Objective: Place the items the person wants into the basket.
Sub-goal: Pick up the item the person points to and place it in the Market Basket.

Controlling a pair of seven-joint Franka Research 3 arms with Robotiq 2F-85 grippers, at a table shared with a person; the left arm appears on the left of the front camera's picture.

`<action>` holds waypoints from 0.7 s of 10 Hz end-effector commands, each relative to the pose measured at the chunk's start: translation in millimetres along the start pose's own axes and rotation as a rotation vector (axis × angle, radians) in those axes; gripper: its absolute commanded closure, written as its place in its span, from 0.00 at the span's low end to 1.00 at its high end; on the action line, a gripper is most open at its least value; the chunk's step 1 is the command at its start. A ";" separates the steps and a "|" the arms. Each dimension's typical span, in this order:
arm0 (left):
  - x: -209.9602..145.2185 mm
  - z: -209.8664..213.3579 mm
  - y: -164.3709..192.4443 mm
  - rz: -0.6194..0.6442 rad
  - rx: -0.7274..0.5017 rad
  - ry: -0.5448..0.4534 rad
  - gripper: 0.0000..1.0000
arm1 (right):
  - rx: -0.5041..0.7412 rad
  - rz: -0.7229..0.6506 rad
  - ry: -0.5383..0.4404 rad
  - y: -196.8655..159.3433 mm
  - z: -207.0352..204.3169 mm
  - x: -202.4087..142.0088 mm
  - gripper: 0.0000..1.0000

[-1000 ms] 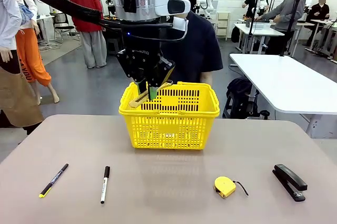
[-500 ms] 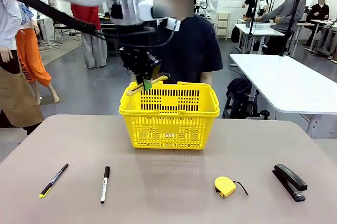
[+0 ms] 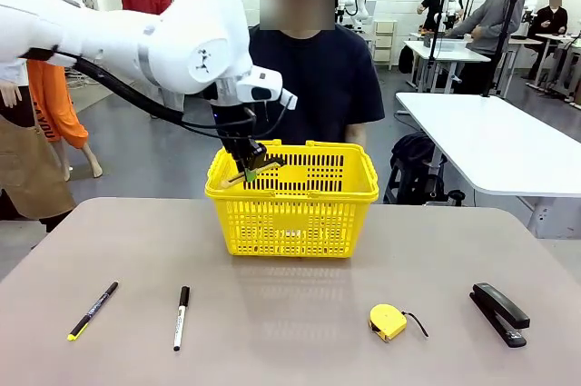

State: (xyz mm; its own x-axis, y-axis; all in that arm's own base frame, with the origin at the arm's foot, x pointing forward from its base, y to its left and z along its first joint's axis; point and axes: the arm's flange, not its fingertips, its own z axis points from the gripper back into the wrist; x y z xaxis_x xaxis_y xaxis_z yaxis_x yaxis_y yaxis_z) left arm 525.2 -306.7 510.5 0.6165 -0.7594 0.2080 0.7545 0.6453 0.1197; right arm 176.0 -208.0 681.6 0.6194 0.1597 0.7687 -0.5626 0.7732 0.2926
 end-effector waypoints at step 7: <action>33.9 -11.4 -21.4 -0.136 0.109 0.011 0.74 | 0.005 0.004 -0.019 -1.1 -4.5 1.0 0.00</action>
State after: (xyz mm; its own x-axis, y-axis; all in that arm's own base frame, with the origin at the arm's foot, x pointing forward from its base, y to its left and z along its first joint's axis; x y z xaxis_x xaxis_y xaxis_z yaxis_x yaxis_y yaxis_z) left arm 532.1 -354.1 504.4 0.4965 -0.8527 0.1625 0.8098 0.5225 0.2670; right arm 176.0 -208.0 681.6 0.6194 0.1598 0.7686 -0.5626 0.7732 0.2926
